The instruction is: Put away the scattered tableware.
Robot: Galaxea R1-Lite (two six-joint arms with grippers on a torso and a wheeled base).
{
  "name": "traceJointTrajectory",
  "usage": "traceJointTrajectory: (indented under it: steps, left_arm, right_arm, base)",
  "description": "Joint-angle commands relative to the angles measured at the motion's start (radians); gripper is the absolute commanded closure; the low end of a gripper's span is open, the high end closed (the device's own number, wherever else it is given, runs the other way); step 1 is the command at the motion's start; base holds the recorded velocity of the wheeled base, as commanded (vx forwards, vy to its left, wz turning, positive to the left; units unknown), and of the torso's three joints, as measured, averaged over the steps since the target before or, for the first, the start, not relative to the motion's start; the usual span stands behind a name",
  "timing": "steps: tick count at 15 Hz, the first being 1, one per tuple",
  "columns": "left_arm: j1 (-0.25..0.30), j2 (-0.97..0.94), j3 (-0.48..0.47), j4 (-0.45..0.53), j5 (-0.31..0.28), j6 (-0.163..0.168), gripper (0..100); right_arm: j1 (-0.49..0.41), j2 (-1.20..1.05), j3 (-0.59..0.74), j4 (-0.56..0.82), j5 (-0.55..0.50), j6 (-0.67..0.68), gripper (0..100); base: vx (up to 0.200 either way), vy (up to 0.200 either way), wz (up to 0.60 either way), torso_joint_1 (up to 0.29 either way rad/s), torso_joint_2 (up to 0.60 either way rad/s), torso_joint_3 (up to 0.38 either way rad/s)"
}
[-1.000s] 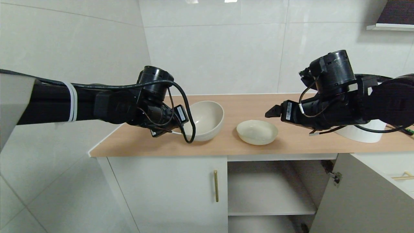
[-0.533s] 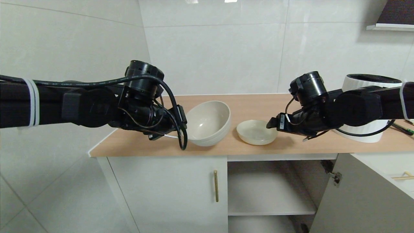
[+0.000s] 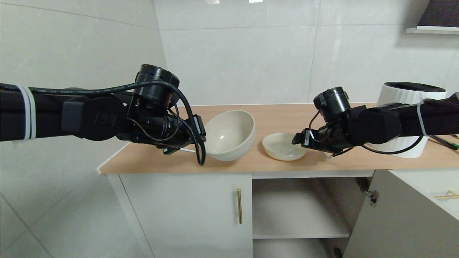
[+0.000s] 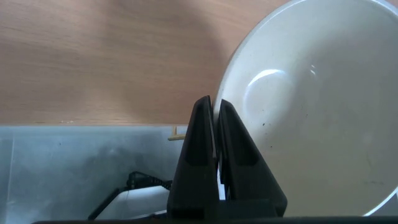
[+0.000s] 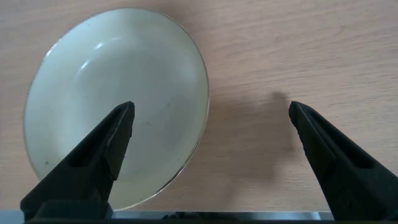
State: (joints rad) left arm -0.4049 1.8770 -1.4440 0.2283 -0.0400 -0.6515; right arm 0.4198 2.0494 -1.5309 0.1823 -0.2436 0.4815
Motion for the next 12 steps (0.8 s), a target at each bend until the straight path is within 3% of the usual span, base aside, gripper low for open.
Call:
traceJointTrajectory:
  steps: [1,2,3,8,11,12]
  left_arm:
    - [0.001,-0.002,0.001,0.0,0.0,0.0,100]
    - [0.0,-0.002,0.001,0.0,0.0,0.0,100]
    - [0.0,-0.002,0.001,0.0,-0.001,0.0,100]
    - [0.0,-0.006,0.002,0.002,-0.001,0.001,100]
    - [0.0,-0.035,0.042,0.0,-0.001,0.027,100]
    - [0.0,-0.084,0.097,-0.001,-0.004,0.066,100]
  right_arm:
    - [0.001,0.011,-0.002,0.0,0.001,0.0,0]
    - [0.002,0.015,-0.002,-0.001,0.001,0.002,0]
    - [0.002,0.02,-0.002,-0.004,0.001,0.002,100]
    - [0.007,0.012,0.001,-0.009,0.001,0.002,100]
    - [0.007,-0.04,0.02,0.0,0.007,0.002,100]
    - [0.007,-0.103,0.077,0.0,0.014,0.002,100]
  base:
    - [0.0,0.0,0.0,0.0,0.0,0.0]
    - [0.0,0.0,0.0,0.0,0.0,0.0]
    - [0.0,0.0,0.0,0.0,0.0,0.0]
    - [0.0,0.0,0.0,0.0,0.0,0.0]
    - [0.0,0.0,0.0,0.0,0.0,0.0]
    - [0.0,0.0,0.0,0.0,0.0,0.0]
